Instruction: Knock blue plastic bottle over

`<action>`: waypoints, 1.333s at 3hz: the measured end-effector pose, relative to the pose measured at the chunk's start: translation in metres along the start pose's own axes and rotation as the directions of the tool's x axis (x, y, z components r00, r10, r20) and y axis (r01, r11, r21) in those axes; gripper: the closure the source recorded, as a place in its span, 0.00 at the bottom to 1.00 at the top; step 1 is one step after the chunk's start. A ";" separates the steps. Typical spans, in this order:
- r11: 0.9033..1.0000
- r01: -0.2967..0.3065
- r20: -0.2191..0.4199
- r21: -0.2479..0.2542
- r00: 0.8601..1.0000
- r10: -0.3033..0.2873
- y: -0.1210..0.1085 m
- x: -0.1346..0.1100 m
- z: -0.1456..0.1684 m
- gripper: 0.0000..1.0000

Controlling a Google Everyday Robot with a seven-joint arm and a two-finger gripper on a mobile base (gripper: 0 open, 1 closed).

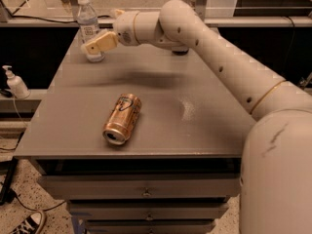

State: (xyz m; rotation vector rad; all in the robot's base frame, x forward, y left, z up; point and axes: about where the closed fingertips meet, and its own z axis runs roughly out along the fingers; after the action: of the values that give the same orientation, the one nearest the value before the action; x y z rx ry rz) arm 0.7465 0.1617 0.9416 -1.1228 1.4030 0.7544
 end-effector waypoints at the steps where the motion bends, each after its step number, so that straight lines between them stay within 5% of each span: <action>1: 1.000 -0.015 0.038 -0.013 0.999 0.016 -0.009 -0.002 0.036 0.00; 2: 0.999 -0.039 0.062 -0.022 0.997 0.040 -0.015 0.001 0.065 0.00; 4: 0.998 -0.064 0.067 -0.015 0.996 0.065 -0.019 0.010 0.079 0.42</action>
Offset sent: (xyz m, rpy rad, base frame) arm 0.0607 0.0740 -0.0160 0.1070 0.0362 0.0200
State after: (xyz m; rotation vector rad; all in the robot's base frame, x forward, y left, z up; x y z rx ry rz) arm 0.7933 0.2254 0.9216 -1.0572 1.3843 0.8411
